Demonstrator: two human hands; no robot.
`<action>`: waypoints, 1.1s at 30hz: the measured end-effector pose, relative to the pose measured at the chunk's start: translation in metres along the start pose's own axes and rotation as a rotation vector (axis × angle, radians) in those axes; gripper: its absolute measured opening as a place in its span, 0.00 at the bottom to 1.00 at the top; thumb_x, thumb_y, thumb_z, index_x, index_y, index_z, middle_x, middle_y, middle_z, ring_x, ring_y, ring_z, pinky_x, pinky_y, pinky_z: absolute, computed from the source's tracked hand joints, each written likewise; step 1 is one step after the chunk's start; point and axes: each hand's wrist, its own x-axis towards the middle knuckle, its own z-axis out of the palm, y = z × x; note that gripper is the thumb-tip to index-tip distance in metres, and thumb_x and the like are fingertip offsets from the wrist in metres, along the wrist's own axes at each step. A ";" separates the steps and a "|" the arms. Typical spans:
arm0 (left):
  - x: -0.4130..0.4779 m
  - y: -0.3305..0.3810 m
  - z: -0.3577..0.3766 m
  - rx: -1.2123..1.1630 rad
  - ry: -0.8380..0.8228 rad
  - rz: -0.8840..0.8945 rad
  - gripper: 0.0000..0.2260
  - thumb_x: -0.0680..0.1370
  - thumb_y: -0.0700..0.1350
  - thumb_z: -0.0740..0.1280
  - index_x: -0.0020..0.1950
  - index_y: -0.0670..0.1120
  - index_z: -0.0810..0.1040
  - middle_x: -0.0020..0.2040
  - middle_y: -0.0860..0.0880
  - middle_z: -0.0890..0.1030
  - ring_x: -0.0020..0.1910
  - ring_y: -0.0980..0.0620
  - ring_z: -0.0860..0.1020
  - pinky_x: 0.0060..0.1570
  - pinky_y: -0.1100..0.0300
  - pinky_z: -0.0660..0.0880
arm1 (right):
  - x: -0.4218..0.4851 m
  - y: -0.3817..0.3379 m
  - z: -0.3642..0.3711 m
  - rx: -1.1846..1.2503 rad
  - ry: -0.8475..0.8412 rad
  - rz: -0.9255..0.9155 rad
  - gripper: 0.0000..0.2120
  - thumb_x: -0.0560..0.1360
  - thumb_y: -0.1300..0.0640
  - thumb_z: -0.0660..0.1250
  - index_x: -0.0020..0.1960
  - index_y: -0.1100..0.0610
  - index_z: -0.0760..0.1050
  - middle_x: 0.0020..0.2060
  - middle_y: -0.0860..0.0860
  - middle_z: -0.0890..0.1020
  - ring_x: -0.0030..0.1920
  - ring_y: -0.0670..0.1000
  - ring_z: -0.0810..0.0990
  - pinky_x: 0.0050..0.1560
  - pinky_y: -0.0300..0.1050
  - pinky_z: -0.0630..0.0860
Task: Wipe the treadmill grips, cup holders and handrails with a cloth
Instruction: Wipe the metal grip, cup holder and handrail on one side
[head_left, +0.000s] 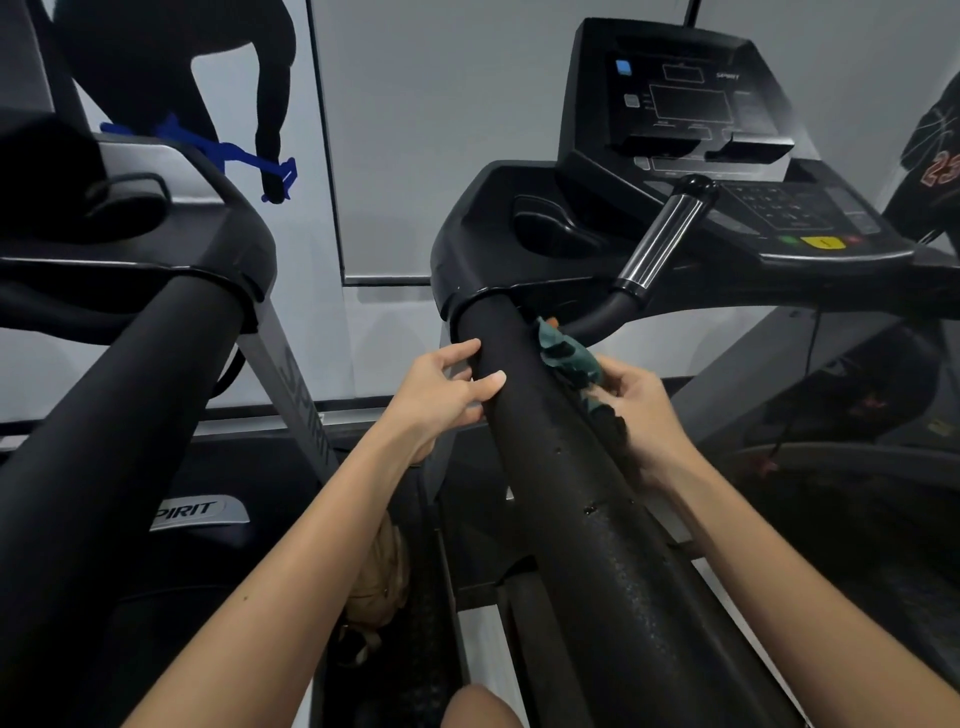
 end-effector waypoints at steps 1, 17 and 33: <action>-0.001 0.001 0.001 0.002 -0.001 0.001 0.27 0.73 0.35 0.69 0.70 0.44 0.67 0.68 0.44 0.71 0.70 0.49 0.67 0.56 0.50 0.77 | 0.004 -0.003 0.001 -0.005 -0.025 -0.004 0.10 0.77 0.63 0.63 0.55 0.53 0.78 0.48 0.49 0.84 0.48 0.46 0.82 0.49 0.42 0.79; -0.006 0.007 -0.002 -0.068 0.003 -0.026 0.19 0.77 0.38 0.64 0.69 0.43 0.69 0.64 0.46 0.75 0.63 0.50 0.74 0.47 0.54 0.80 | 0.047 -0.044 0.024 -0.380 -0.148 -0.158 0.09 0.75 0.62 0.67 0.54 0.60 0.79 0.40 0.48 0.81 0.35 0.35 0.77 0.37 0.24 0.70; 0.046 0.035 -0.028 0.068 0.431 -0.060 0.09 0.77 0.31 0.61 0.51 0.44 0.67 0.43 0.42 0.77 0.23 0.52 0.78 0.21 0.63 0.75 | 0.064 -0.044 -0.021 -0.152 -0.112 -0.002 0.13 0.78 0.65 0.58 0.51 0.52 0.78 0.47 0.52 0.81 0.49 0.50 0.80 0.51 0.44 0.76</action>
